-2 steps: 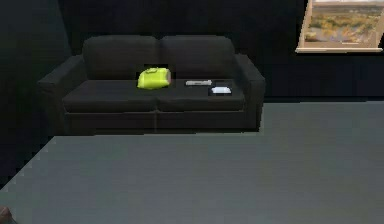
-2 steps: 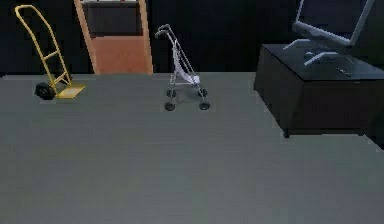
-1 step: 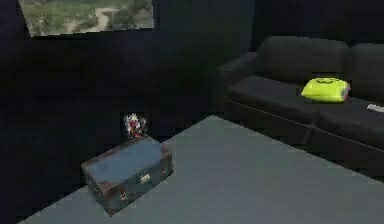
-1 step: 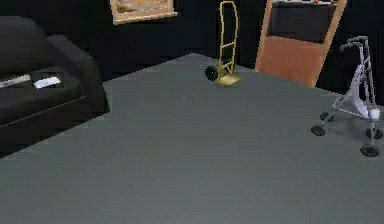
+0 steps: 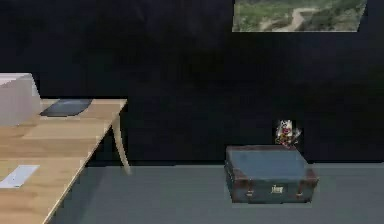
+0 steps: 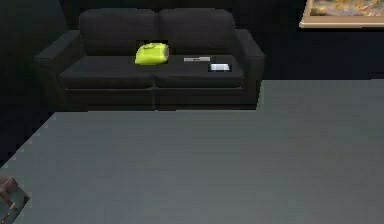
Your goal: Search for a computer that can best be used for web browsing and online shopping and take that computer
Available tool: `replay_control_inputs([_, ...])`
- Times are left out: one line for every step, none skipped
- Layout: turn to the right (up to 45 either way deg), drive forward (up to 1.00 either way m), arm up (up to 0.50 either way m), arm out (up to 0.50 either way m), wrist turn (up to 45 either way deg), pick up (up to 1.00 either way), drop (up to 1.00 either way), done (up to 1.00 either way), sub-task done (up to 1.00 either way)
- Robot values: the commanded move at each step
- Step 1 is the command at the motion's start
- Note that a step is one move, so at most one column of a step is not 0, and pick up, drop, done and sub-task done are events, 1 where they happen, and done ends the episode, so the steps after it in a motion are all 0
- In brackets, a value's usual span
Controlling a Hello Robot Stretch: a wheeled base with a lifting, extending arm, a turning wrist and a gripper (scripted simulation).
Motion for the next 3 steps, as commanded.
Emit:
replay_control_inputs([0.0, 0.65, 0.00, 0.00, 0.0, 0.00, 0.00, 0.00, 0.00])
replay_control_inputs([45.0, 0.00, 0.00, 0.00, 0.0, 0.00, 0.00, 0.00, 0.00])
replay_control_inputs([45.0, 0.00, 0.00, 0.00, 0.0, 0.00, 0.00, 0.00, 0.00])
